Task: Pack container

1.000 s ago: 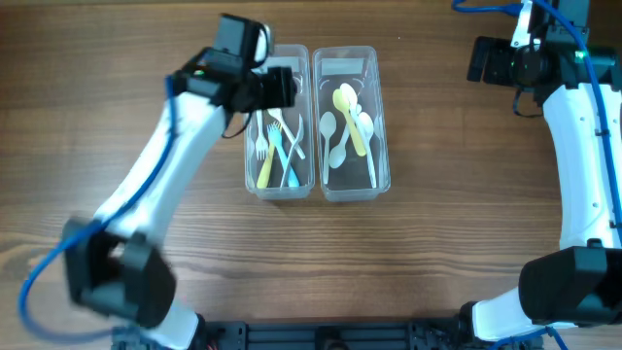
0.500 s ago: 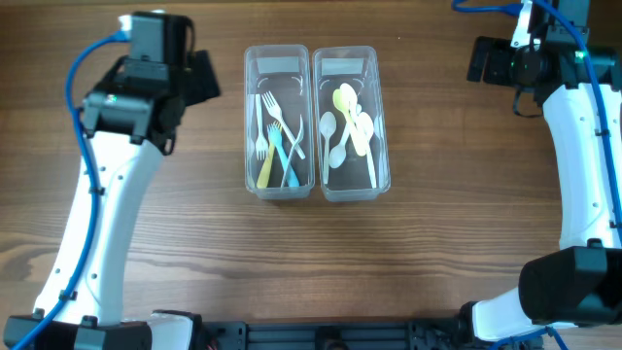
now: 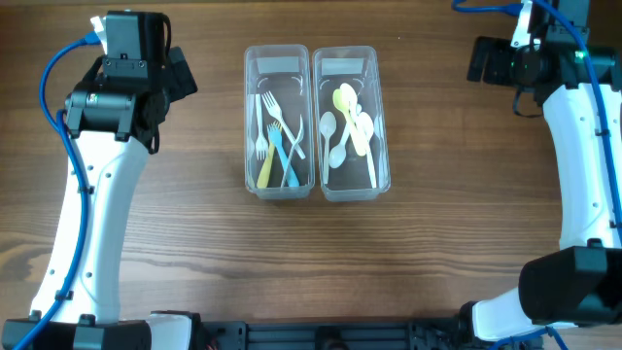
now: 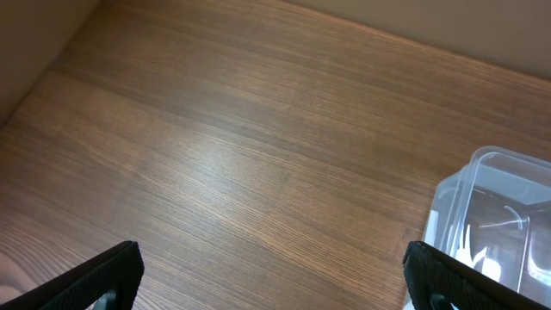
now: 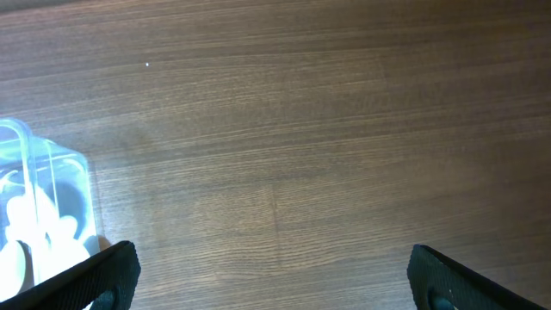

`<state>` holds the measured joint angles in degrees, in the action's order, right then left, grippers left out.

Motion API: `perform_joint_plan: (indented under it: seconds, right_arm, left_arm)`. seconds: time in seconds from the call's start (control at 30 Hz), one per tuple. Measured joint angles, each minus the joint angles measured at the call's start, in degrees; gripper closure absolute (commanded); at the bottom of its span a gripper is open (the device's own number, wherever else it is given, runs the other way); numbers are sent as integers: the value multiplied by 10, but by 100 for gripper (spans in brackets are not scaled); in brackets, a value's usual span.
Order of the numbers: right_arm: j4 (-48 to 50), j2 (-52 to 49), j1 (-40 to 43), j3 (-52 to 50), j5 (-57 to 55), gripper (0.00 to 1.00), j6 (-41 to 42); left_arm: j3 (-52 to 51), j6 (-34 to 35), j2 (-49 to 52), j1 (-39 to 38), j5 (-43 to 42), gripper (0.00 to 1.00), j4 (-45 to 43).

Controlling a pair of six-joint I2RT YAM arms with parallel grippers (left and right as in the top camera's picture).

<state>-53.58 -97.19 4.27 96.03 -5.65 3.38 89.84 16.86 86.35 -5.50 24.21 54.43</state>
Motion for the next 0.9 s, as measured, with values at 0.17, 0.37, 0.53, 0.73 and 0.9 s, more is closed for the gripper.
perform_joint_plan:
  seconds: [0.17, 0.37, 0.53, 0.73, 0.9]
  right_arm:
    - [0, 0, 0, 0, 0, 0, 0]
    - [0, 0, 0, 0, 0, 0, 0]
    - [0, 7, -1, 0, 0, 0, 0]
    - [0, 146, -38, -8, 0, 0, 0]
    - [3, 333, -99, -3, 0, 0, 0]
  left_arm:
    - [0, 0, 0, 0, 0, 0, 0]
    - [0, 0, 0, 0, 0, 0, 0]
    - [0, 0, 0, 0, 0, 0, 0]
    - [0, 0, 0, 0, 0, 0, 0]
    - [0, 0, 0, 0, 0, 0, 0]
